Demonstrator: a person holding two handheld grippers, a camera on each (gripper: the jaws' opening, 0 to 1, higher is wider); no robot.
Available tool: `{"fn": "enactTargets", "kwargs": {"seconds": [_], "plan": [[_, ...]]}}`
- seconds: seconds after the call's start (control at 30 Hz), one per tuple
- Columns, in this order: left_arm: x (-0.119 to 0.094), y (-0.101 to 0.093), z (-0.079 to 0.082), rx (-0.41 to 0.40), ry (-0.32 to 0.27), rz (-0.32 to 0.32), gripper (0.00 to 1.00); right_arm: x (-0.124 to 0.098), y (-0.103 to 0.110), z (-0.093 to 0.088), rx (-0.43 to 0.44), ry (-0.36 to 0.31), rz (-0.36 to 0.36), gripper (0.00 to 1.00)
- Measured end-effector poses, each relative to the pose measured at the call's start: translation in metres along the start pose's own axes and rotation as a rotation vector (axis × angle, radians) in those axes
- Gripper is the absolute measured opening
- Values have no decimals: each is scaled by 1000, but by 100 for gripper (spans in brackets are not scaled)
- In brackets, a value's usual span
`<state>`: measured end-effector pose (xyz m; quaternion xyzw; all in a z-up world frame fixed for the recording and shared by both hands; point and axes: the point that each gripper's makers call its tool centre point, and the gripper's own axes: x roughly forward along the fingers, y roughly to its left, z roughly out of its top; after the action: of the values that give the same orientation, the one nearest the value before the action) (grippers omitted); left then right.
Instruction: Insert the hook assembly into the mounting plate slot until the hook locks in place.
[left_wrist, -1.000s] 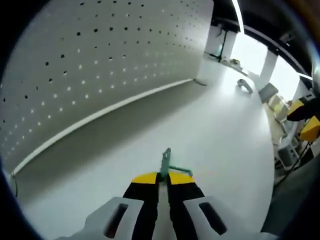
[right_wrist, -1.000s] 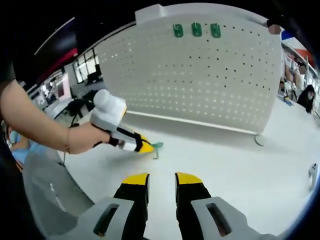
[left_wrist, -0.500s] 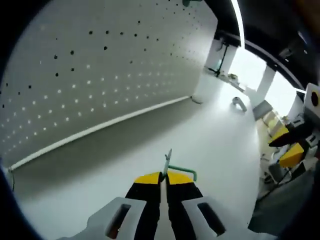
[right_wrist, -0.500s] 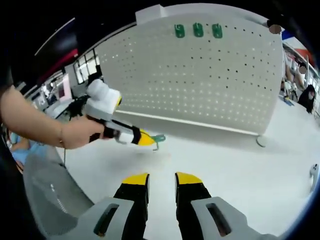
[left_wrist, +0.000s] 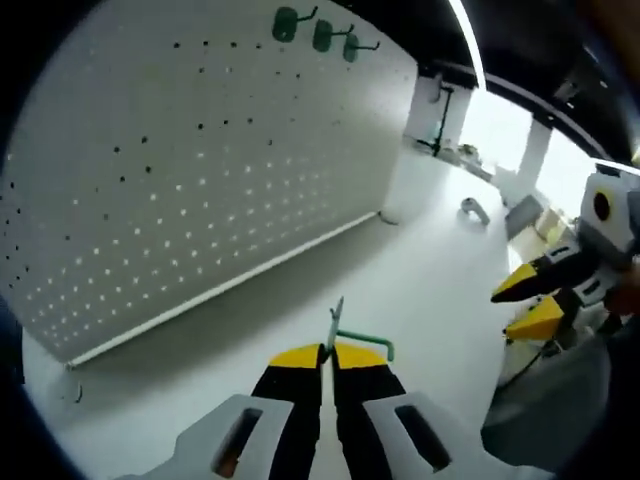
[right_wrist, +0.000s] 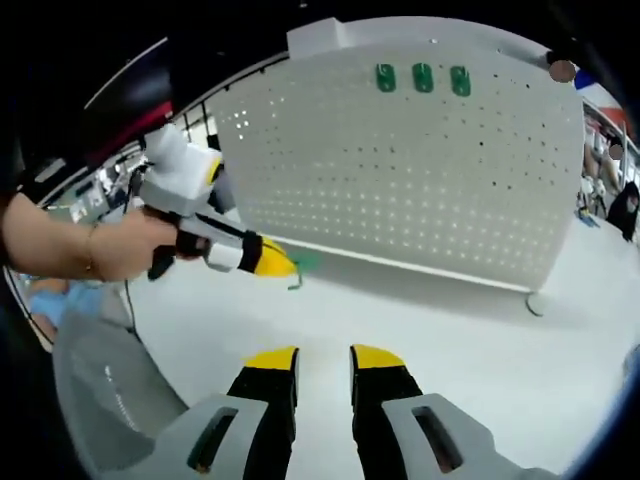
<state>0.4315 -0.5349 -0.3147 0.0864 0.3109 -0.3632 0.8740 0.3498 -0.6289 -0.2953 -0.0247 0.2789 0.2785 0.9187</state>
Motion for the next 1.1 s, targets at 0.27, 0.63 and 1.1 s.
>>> {"fn": "enactTargets", "kwargs": {"seconds": [0.27,0.63,1.1], "plan": [[-45,-4,6,53,-10,48,1,0,26,17,-46,-39,60,19],[-91,-17,18,1,-65,80,1,-11,53,27,-101,-67,117,19],[-117,-43,19,-109,-58,46,1,-22,102,73,-304,-164,234,22]]}}
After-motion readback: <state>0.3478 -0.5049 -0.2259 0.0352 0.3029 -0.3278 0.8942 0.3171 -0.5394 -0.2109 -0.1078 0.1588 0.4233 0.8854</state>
